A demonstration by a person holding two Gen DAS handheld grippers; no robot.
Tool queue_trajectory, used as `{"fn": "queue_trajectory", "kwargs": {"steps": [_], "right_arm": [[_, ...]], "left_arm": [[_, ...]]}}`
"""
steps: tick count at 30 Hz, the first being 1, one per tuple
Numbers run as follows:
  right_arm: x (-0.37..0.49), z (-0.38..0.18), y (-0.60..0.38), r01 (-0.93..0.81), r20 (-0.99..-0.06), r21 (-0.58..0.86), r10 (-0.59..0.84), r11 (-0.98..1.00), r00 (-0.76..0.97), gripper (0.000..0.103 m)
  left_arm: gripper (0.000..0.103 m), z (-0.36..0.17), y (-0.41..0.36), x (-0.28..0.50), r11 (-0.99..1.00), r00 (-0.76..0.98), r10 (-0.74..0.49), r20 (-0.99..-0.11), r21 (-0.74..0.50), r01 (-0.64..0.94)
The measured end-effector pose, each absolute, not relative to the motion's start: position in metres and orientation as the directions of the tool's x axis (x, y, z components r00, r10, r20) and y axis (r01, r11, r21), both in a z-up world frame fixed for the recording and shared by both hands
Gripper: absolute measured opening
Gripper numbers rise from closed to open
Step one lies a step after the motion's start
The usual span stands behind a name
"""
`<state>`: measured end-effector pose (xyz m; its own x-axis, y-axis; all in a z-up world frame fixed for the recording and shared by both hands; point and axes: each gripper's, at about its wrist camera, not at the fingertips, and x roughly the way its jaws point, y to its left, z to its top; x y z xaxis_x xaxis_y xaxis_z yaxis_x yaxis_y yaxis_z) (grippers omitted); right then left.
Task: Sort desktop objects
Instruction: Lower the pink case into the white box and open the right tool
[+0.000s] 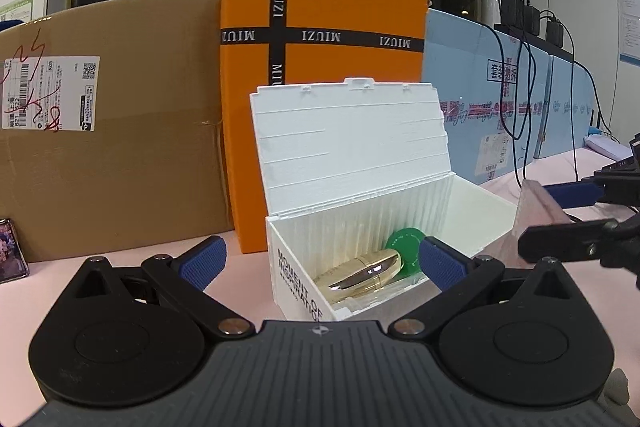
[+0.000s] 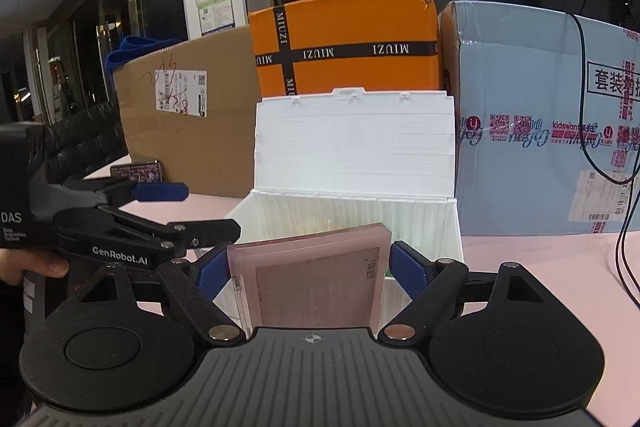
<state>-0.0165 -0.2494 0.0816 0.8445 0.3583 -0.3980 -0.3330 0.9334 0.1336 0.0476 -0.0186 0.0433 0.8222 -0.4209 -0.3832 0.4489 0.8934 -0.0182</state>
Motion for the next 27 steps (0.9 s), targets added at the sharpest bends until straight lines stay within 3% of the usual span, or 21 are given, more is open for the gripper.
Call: {"fn": "queue_trajectory", "kwargs": {"steps": [12,27], "right_arm": [[0.022,0.116,-0.254,-0.268,-0.316,0.162,0.307,0.950,0.898,0.082],[0.064,0.084,-0.239,-0.205,-0.461,0.093,0.224,0.974,0.859,0.082]], "left_arm": [[0.103,0.046,-0.002,0.051,0.912,0.840,-0.398,-0.368,-0.057,0.407],[0.103,0.042,-0.001,0.057,0.909,0.827,-0.405,-0.390,-0.073,0.410]]}}
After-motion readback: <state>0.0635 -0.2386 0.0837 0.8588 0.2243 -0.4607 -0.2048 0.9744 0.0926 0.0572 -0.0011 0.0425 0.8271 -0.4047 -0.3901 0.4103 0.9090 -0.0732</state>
